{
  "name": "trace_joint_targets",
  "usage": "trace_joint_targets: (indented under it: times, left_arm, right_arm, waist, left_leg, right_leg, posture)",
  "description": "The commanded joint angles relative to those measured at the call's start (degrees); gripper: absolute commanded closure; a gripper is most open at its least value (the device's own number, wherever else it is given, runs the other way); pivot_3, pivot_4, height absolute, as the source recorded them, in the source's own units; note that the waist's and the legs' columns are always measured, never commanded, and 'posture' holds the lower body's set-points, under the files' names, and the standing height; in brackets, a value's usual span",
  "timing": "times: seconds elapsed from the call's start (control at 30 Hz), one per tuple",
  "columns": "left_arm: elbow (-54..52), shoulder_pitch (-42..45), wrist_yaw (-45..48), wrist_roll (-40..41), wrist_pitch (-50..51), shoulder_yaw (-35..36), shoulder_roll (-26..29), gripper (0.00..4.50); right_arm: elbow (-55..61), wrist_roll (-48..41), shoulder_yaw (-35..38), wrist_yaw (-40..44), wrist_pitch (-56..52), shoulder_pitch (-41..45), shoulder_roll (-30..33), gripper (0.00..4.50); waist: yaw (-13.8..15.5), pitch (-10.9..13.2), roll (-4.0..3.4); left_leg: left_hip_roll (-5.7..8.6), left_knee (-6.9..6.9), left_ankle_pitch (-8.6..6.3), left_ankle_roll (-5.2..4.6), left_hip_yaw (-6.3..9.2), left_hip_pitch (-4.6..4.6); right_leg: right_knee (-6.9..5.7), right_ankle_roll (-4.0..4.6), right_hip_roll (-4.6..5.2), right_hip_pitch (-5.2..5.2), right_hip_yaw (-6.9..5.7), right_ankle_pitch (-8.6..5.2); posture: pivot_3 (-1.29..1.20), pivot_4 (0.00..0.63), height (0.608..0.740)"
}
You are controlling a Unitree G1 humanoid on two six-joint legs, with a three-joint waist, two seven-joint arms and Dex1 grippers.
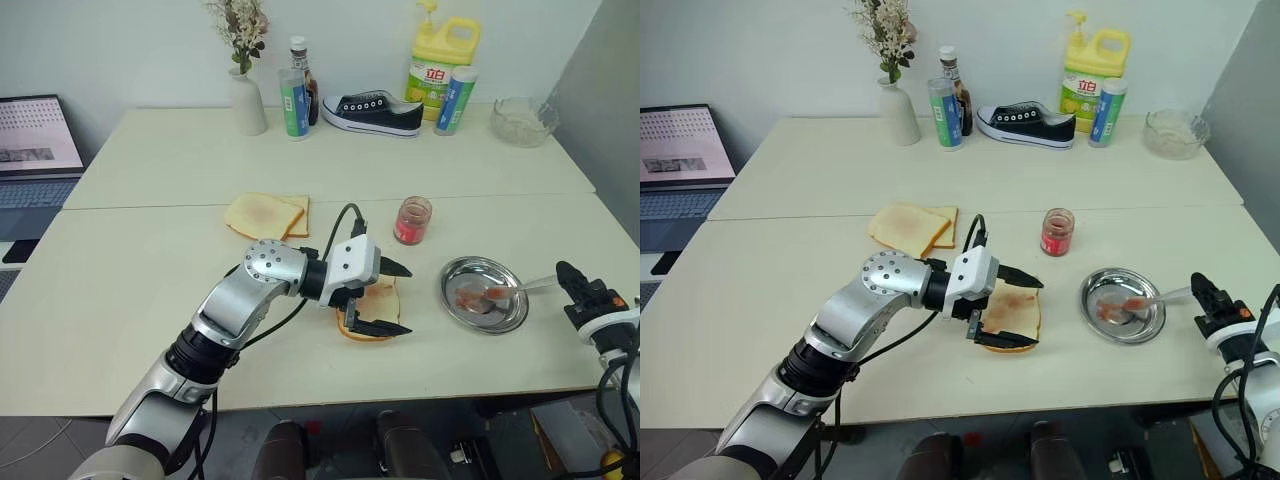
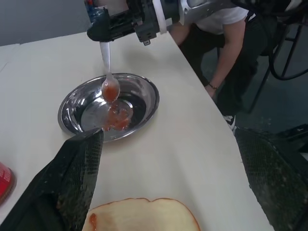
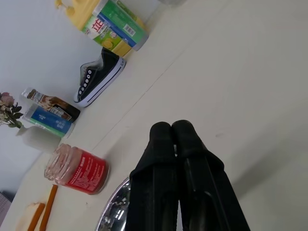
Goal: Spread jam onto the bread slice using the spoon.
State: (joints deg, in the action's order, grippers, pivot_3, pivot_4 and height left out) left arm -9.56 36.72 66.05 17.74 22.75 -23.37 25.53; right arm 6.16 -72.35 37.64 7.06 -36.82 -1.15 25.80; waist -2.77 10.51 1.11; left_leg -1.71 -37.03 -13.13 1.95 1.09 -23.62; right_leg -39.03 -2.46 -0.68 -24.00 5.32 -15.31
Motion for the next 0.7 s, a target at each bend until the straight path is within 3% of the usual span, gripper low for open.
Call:
trace_joint_targets:
  times: [0.03, 0.2, 0.23, 0.3, 0.63, 0.7]
  left_arm:
    - [-2.5, 0.7, 0.1, 0.4, 0.4, 1.0, 0.3, 0.00]
    - [-3.1, 0.5, -0.2, 0.5, 1.1, 1.5, 0.6, 0.00]
    - [-3.2, 0.4, -0.3, 0.4, 1.1, 1.5, 0.7, 0.00]
    - [-3.2, 0.4, -0.4, 0.4, 1.0, 1.6, 0.8, 0.00]
    - [-3.3, 0.6, -0.7, 0.5, 1.3, 2.1, 1.4, 0.00]
    - [-3.4, 0.5, -0.7, 0.5, 1.5, 2.2, 1.5, 0.00]
  right_arm:
    - [-2.7, 1.7, -0.1, 3.9, 1.7, 2.2, -0.1, 4.47]
    - [-6.5, 3.5, -0.5, 6.5, 1.4, 4.2, -0.1, 4.47]
    - [-7.0, 3.8, -0.7, 6.9, 1.1, 4.5, 0.0, 4.26]
    - [-7.6, 4.2, -0.8, 7.3, 0.6, 4.9, 0.0, 3.77]
    - [-8.2, 4.4, 0.5, 7.8, -0.4, 4.9, 0.7, 0.21]
    - [-8.1, 4.4, 1.0, 7.7, -0.5, 4.8, 1.1, 0.06]
  waist:
    - [0.0, 0.0, 0.00]
    - [0.0, 0.0, -0.02]
    - [0.0, 0.0, -0.02]
    - [0.0, 0.0, -0.03]
    - [0.0, 0.0, -0.03]
    - [0.0, 0.0, -0.03]
  left_leg:
    - [0.00, 0.00, 0.00, 0.00, 0.00, 0.00]
    - [0.00, 0.00, 0.00, 0.00, 0.00, 0.01]
    - [0.00, 0.00, 0.00, 0.00, 0.00, 0.01]
    - [0.00, 0.00, 0.00, 0.00, 0.01, 0.02]
    - [0.00, 0.00, 0.00, 0.00, 0.01, 0.02]
    - [0.00, 0.00, 0.00, 0.00, 0.01, 0.02]
  right_leg:
    - [0.00, 0.00, 0.00, 0.00, 0.00, 0.00]
    - [0.00, 0.00, 0.00, 0.01, 0.00, 0.00]
    - [0.00, 0.00, 0.00, 0.01, 0.00, 0.00]
    - [-0.01, 0.00, 0.00, 0.01, -0.01, 0.00]
    - [-0.01, 0.00, 0.00, 0.02, -0.01, 0.00]
    - [-0.01, 0.00, 0.00, 0.02, -0.01, 0.00]
  posture:
    - [0.00, 0.150, 0.740]
    - [0.00, 0.150, 0.740]
    - [0.00, 0.150, 0.740]
    - [0.00, 0.150, 0.740]
    - [0.00, 0.150, 0.740]
    - [0.00, 0.150, 0.740]
